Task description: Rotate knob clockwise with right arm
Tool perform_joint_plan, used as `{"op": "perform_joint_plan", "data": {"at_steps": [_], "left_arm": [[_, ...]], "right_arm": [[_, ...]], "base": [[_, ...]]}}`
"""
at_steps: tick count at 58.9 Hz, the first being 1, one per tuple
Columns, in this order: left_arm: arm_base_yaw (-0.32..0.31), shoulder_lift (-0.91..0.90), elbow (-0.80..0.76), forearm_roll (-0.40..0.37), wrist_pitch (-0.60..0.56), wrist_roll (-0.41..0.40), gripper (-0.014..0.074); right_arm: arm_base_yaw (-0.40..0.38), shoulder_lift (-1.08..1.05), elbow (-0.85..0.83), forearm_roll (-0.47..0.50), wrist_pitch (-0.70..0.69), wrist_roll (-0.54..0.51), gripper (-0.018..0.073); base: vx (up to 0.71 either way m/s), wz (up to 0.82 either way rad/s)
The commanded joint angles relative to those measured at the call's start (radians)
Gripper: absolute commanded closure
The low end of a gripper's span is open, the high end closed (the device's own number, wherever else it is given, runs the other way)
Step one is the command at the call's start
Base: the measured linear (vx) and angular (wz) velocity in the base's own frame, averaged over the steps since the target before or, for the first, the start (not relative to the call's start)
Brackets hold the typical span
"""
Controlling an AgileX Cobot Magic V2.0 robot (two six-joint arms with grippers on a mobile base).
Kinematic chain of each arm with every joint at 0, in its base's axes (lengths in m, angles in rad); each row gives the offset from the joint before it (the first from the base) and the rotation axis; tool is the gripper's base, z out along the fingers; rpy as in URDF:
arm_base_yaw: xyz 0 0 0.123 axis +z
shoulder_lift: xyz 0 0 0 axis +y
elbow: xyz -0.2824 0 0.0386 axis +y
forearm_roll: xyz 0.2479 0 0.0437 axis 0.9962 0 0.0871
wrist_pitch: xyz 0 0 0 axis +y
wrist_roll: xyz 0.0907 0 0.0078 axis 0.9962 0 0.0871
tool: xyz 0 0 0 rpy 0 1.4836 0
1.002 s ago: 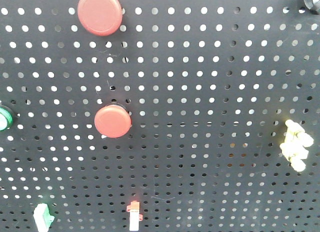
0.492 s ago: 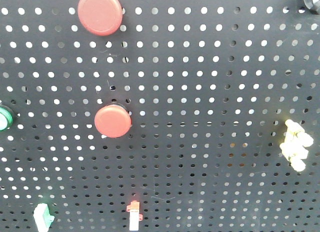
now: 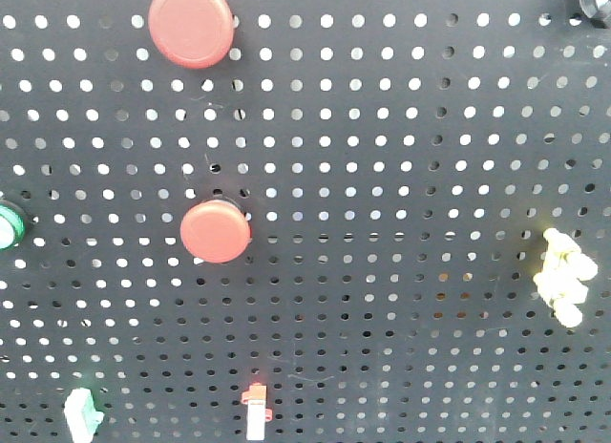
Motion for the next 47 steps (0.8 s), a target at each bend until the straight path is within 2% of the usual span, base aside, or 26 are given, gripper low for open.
{"op": "perform_joint_plan", "data": {"at_steps": [1, 7, 14, 22, 27, 31, 38, 47], "left_arm": [[-0.008, 0.019, 0.033, -0.004, -0.084, -0.004, 0.0603], [-0.008, 0.019, 0.033, -0.004, -0.082, -0.004, 0.0603], [-0.008, 0.021, 0.033, -0.004, -0.076, -0.004, 0.0603], [-0.008, 0.021, 0.033, -0.004, -0.068, -0.004, 0.0603], [-0.008, 0.021, 0.033, -0.004, -0.069, -0.004, 0.0603], [-0.008, 0.021, 0.033, -0.004, -0.069, -0.004, 0.0603], [-0.008, 0.021, 0.033, -0.004, -0.069, -0.004, 0.0603], [-0.008, 0.021, 0.033, -0.004, -0.069, -0.004, 0.0603]], "right_arm": [[-0.018, -0.105, 0.180, -0.080, -0.249, 0.039, 0.0567], [-0.089, -0.086, 0.339, -0.152, -0.353, 0.010, 0.0567], [-0.196, -0.050, 0.468, -0.138, -0.530, 0.006, 0.0567], [-0.313, -0.046, 0.647, -0.013, -0.827, 0.006, 0.0567], [-0.375, -0.046, 0.729, 0.068, -0.961, 0.006, 0.0567], [-0.429, -0.046, 0.720, 0.095, -0.925, -0.010, 0.0567], [-0.520, -0.046, 0.722, 0.087, -0.934, -0.125, 0.0567], [-0.598, -0.067, 0.722, 0.087, -0.919, -0.246, 0.0567]], "base": [[0.00, 0.00], [0.00, 0.00], [0.00, 0.00], [0.00, 0.00], [0.00, 0.00], [0.00, 0.00], [0.00, 0.00], [0.00, 0.00]]}}
